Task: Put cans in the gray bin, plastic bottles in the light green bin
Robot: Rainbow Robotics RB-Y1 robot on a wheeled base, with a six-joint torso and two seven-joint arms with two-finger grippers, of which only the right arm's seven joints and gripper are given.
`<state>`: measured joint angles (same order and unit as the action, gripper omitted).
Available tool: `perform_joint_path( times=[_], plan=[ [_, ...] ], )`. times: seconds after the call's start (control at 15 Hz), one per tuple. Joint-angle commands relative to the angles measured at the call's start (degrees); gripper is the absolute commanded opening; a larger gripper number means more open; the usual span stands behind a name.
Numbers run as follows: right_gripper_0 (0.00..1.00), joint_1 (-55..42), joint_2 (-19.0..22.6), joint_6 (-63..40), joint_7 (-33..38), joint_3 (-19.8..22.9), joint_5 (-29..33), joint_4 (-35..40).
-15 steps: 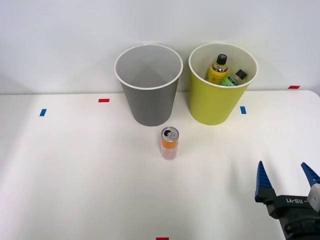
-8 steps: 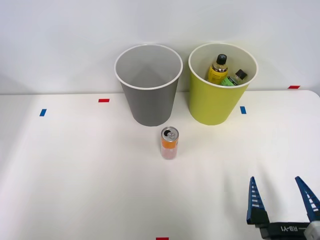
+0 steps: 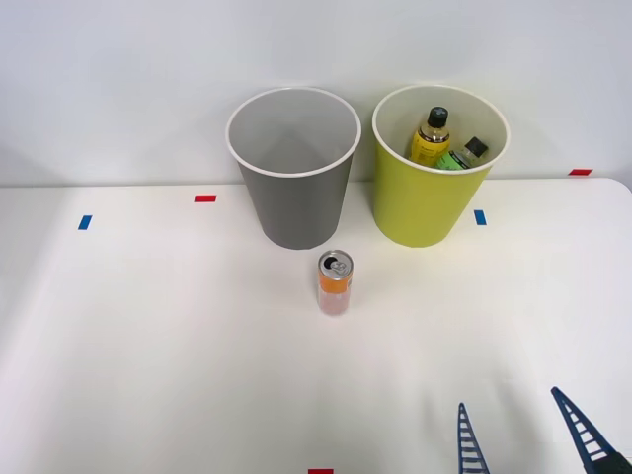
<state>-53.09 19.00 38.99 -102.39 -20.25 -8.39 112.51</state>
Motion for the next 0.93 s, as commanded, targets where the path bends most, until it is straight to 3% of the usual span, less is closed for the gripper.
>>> perform_joint_path(
  times=[0.07, 0.93],
  plan=[
    [1.00, -1.49, 1.13, 0.04, 0.17, -1.46, -0.66, -0.01],
    [1.00, -1.40, 2.01, 3.55, 1.49, -2.51, -2.77, -3.88]
  ],
)
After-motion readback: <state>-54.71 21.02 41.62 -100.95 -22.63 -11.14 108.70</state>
